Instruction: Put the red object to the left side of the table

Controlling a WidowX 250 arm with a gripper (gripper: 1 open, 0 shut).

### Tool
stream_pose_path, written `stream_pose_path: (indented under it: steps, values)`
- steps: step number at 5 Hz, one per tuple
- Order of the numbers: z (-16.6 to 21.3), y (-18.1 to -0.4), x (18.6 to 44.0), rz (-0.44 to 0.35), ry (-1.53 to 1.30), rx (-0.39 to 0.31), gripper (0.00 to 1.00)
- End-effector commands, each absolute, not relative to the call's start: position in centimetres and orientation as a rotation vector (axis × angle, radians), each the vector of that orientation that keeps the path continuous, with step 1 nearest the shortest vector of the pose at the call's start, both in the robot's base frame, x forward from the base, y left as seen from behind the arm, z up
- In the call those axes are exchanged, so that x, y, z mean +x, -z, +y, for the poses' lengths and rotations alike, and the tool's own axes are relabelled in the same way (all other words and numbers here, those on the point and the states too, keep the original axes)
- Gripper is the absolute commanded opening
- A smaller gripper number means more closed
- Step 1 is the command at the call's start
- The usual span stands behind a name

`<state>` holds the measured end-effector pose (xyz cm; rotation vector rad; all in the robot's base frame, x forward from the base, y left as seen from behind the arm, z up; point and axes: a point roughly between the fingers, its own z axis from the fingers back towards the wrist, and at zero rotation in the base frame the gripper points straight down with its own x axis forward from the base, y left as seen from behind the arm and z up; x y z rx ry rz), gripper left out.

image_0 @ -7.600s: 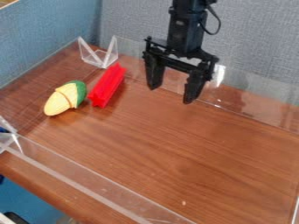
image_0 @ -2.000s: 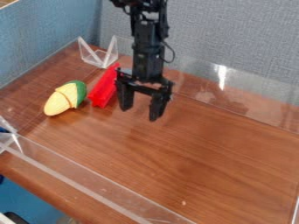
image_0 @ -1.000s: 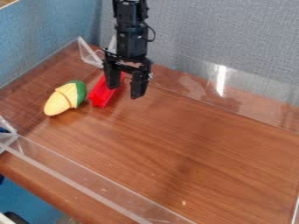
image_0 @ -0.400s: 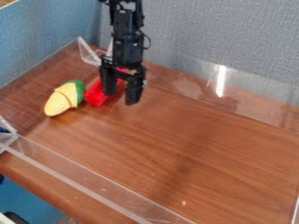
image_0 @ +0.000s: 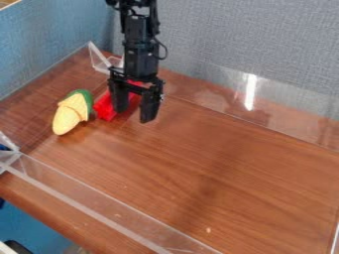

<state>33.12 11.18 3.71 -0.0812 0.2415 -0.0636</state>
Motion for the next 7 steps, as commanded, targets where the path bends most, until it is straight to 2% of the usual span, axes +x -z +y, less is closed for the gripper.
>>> stream_pose_path:
  steps: [1,2,3,5,7]
  values:
    - [11.8,-5.9,34.3,0.170,0.061,-0.046,1.00]
    - [12.4,-5.5,33.9,0.183,0.061,-0.041,0.00]
    - [11.4,-5.4,33.6,0.180,0.036,-0.040,1.00]
    - [10.1,-5.0,33.3,0.156,-0.060,-0.054,1.00]
    - [9.9,-5.1,33.0,0.094,-0.210,-0.075,1.00]
